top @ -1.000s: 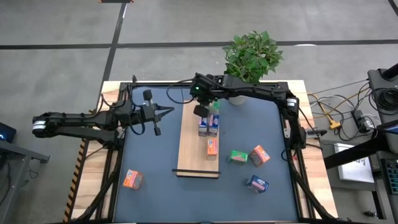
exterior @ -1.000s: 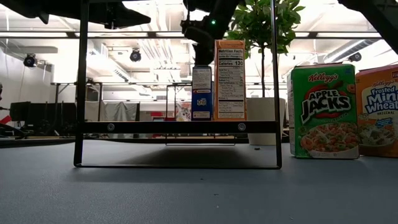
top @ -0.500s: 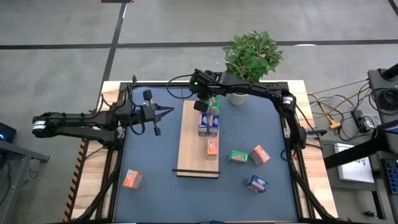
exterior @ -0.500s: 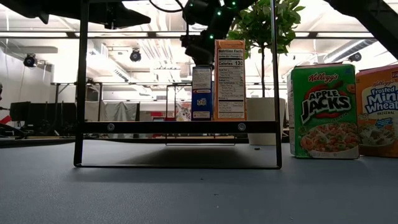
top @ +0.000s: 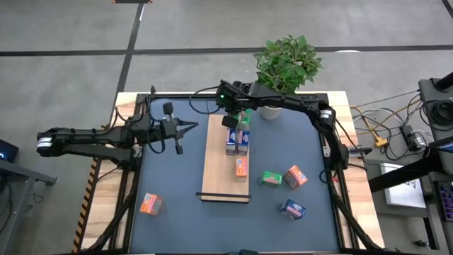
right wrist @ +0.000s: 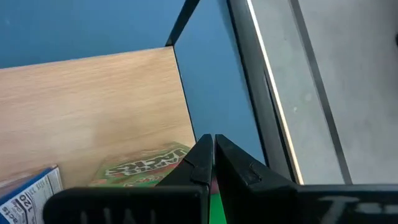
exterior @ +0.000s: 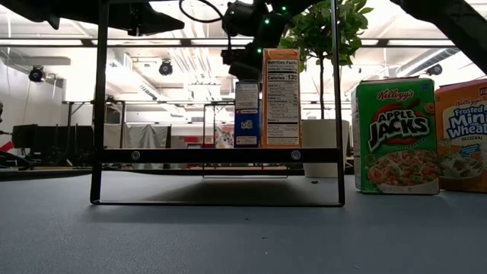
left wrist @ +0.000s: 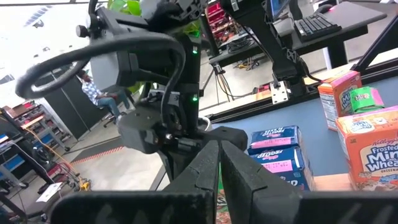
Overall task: Stack cereal on shelf
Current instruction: Put the left green cereal box on the shelf aligned with the other green cereal box, then put the green cereal box on the shelf aligned with the other green cereal box
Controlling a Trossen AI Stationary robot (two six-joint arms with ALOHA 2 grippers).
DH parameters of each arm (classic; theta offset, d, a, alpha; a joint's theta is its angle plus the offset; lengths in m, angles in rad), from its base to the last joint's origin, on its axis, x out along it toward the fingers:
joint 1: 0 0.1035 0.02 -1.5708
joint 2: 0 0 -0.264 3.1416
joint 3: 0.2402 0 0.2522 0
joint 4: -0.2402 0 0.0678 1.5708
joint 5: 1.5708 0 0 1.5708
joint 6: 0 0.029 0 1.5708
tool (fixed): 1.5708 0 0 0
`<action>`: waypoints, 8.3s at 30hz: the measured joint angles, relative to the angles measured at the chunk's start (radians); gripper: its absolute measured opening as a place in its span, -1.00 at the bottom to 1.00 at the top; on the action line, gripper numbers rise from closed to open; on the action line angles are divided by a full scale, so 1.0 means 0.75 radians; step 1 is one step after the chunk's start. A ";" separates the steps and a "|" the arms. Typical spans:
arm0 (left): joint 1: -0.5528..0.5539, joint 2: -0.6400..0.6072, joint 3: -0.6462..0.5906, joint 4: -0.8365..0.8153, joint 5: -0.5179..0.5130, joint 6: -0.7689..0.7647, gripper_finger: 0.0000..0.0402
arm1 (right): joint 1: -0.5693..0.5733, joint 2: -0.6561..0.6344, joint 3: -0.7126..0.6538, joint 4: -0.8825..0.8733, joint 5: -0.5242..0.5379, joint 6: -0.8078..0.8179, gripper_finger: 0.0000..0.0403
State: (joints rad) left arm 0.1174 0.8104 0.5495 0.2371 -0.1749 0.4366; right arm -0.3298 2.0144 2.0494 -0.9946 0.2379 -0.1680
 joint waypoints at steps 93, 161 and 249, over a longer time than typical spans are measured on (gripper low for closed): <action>0.000 0.002 0.000 0.013 0.002 -0.020 -1.00 | 0.724 -0.278 -0.086 -0.219 -0.157 0.380 -0.96; -0.001 0.002 0.000 -0.038 0.002 -0.182 -1.00 | 1.166 -0.940 -1.288 0.158 0.296 1.306 0.62; -0.001 -0.004 0.000 -0.038 0.003 -0.206 -1.00 | 1.119 -0.771 -0.381 -0.237 0.616 1.230 -0.46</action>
State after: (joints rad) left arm 0.1166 0.8073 0.5495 0.2085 -0.1726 0.2818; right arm 0.5092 1.4361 1.7634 -1.1725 0.7000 0.7543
